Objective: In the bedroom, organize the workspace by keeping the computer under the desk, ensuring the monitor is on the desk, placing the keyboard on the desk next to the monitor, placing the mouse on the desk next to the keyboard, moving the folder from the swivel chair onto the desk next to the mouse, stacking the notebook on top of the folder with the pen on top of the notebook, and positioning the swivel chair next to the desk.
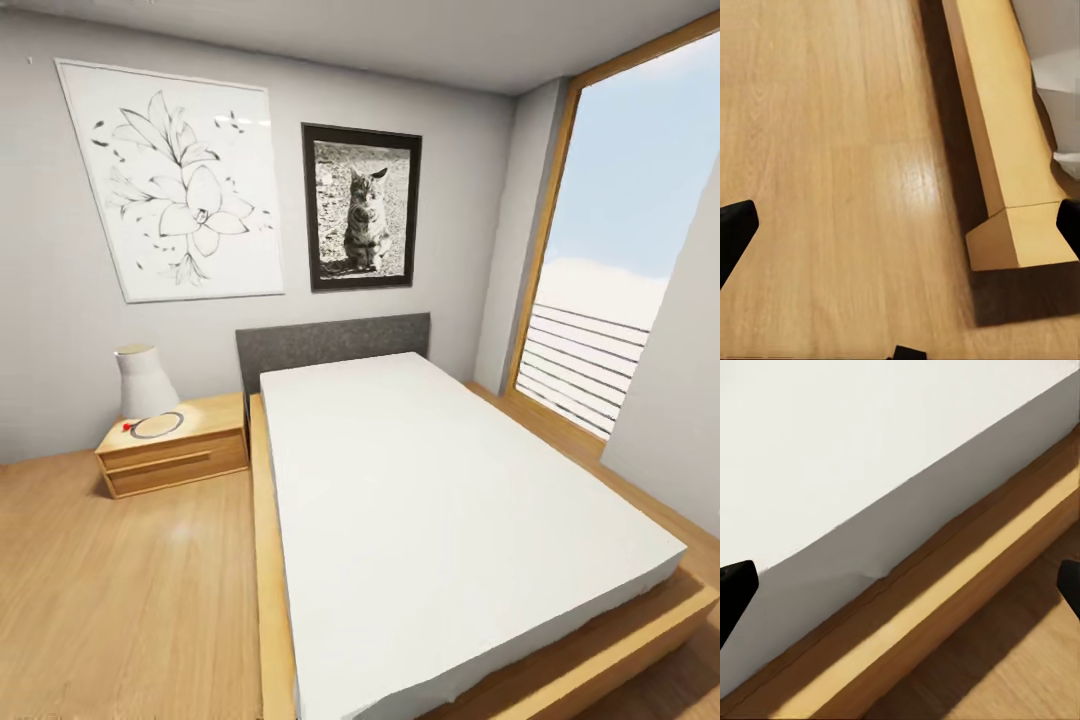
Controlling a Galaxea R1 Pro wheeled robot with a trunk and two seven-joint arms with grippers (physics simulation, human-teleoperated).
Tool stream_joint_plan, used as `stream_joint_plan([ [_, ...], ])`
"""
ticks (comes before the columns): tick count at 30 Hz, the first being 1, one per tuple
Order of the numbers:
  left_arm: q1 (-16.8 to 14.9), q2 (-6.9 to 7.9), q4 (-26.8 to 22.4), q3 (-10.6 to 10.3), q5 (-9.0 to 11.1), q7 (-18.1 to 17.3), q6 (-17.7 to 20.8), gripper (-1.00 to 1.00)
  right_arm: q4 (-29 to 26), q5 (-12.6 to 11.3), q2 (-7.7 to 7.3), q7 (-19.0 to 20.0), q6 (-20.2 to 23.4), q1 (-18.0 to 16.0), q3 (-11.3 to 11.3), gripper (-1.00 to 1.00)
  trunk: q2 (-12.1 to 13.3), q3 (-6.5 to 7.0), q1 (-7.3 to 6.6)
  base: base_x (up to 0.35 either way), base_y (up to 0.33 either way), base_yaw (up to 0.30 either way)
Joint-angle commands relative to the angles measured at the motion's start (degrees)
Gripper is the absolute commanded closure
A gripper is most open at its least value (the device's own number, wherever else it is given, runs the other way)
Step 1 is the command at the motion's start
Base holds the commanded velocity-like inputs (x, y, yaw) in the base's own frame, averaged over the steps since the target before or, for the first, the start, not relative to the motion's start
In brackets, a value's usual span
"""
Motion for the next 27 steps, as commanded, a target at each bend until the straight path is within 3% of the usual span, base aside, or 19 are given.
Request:
stream_joint_plan([
  [1, -0.05, 0.01, 0.06, -0.13, 0.27, 0.02, -0.21, -1.0, 0.14, 0.82, 0.01, -0.3, -0.12, -0.02, 0.07, -1.0, -0.04, -0.07, 0.0, -0.093, -0.012, 0.28],
  [4, -0.05, 0.03, 0.09, 0.19, 0.36, 0.18, -0.31, -1.0, 1.29, 6.21, 0.01, -0.4, -0.16, -0.02, 0.06, -1.0, -0.04, -0.1, 0.0, -0.223, -0.027, 0.28],
  [8, -0.06, 0.03, 0.1, 0.34, 0.39, 0.23, -0.33, -1.0, 1.83, 10.35, 0.05, -0.46, -0.14, -0.02, 0.01, -1.0, -0.04, -0.19, 0.0, -0.298, -0.024, 0.28],
  [12, -0.05, 0.03, 0.1, 0.32, 0.4, 0.22, -0.29, -1.0, 1.94, 11.38, 0.03, -0.47, -0.14, -0.02, 0.0, -1.0, -0.04, -0.28, 0.0, -0.308, -0.115, 0.28],
  [27, -0.05, 0.06, 0.1, 0.18, 0.4, 0.24, -0.33, -1.0, 1.97, 11.66, 0.01, -0.48, -0.14, -0.02, 0.0, -1.0, -0.04, -0.66, 0.0, -0.226, -0.243, 0.279],
])
